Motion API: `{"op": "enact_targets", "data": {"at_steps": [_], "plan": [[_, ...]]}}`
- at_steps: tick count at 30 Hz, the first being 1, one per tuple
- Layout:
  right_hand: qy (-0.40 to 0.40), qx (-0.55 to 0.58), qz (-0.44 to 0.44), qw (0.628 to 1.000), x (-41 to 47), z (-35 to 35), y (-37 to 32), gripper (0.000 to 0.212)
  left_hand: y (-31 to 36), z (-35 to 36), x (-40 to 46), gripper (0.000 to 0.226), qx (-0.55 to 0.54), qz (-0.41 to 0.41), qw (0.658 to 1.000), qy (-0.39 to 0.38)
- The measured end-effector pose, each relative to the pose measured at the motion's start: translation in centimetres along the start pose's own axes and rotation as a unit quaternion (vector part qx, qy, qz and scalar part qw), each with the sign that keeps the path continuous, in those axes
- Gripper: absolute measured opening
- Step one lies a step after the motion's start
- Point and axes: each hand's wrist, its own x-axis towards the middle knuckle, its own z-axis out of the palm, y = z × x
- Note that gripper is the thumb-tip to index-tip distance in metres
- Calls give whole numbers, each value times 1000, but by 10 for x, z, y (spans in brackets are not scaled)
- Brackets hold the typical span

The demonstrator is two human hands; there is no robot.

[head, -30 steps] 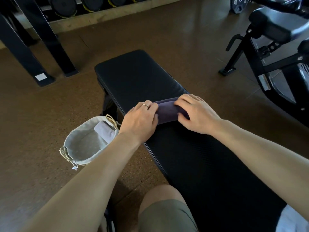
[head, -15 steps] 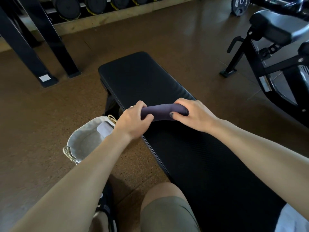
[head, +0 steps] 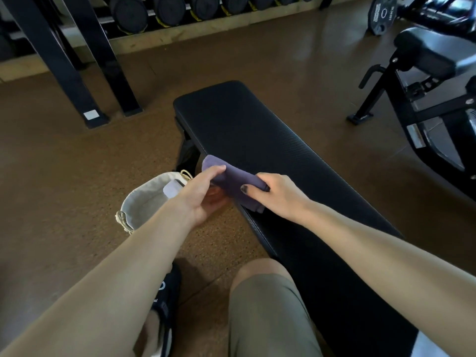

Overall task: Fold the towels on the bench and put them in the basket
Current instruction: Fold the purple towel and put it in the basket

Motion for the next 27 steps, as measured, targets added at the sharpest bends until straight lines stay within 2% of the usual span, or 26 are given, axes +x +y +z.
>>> {"op": "enact_targets", "data": {"at_steps": [4,6,11,12,14,16,17,19,21,22,24,27], "plan": [[-56,8,-9,998,-3,35,-36,24,-2,-26,-11,49,-15,-16,999,38],[-71,26,-5,997,1,53,-52,20,3,-45,-12,48,15,-20,999,40],[-98,129,38,986,21,93,-85,23,23,-97,-8,84,38,-44,998,35],[-111,159,58,979,24,103,-91,25,25,-106,-5,84,79,-37,996,34],[-165,201,100,960,30,121,-99,30,28,-121,-2,60,201,17,979,43],[-244,176,124,946,40,132,-97,33,31,-137,5,40,364,104,923,65],[-260,163,133,942,47,134,-95,36,32,-144,8,43,457,149,874,74],[-207,191,159,946,67,134,-92,47,35,-161,18,59,598,199,775,46],[-118,243,149,951,89,133,-89,59,39,-173,30,64,699,181,692,-13],[-115,244,123,955,99,134,-89,65,42,-177,36,59,733,167,658,-36],[-179,193,74,962,113,145,-89,67,45,-178,47,52,761,160,625,-70],[-250,100,73,960,132,172,-81,53,52,-179,68,57,779,157,599,-98]]}}
